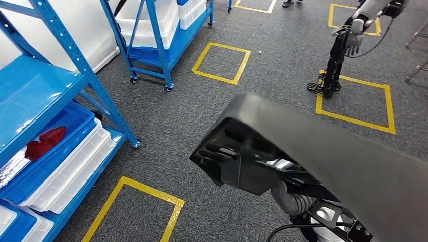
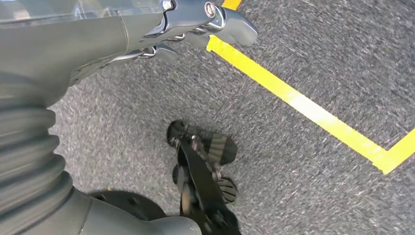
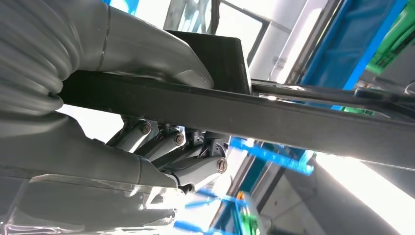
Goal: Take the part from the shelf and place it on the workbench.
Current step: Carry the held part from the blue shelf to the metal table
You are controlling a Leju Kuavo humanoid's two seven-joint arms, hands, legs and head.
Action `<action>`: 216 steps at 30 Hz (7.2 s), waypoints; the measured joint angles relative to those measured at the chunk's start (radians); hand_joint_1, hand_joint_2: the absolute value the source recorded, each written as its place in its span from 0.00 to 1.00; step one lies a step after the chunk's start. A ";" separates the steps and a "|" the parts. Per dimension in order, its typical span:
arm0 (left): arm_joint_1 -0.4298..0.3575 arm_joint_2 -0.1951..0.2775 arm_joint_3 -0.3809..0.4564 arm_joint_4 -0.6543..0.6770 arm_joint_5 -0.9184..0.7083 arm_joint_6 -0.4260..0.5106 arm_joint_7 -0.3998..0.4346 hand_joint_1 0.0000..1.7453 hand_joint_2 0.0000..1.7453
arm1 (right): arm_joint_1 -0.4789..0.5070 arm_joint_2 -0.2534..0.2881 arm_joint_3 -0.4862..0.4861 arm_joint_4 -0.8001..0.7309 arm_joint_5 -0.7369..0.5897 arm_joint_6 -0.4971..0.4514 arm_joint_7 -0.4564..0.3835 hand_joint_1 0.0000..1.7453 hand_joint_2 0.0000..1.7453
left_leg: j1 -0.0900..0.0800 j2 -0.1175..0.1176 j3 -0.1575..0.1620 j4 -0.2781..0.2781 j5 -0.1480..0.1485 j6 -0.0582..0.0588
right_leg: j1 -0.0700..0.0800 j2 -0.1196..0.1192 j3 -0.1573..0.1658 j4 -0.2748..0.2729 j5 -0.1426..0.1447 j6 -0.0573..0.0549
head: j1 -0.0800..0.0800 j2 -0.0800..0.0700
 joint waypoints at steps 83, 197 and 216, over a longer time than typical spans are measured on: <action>-0.004 -0.018 -0.005 0.000 -0.038 -0.041 -0.042 0.00 1.00 | 0.149 -0.023 0.030 -0.003 0.105 -0.189 0.000 1.00 1.00 | 0.000 0.069 0.087 -0.223 0.127 0.027 | -0.007 -0.073 -0.033 0.071 -0.028 0.051 | 0.007 0.000; -0.002 -0.005 -0.045 0.001 -0.092 -0.114 -0.050 0.00 1.00 | 0.059 -0.068 0.039 0.015 0.061 -0.213 0.000 1.00 1.00 | -0.001 -0.013 0.067 -0.234 0.152 0.049 | -0.002 -0.003 0.043 0.121 -0.108 0.049 | -0.003 0.000; -0.003 -0.007 -0.058 0.002 -0.096 -0.124 -0.051 0.00 1.00 | 0.096 -0.065 0.030 0.016 0.055 -0.234 0.000 1.00 1.00 | 0.010 -0.012 -0.021 0.066 -0.038 -0.011 | -0.007 -0.006 0.009 0.026 -0.040 0.002 | -0.010 0.000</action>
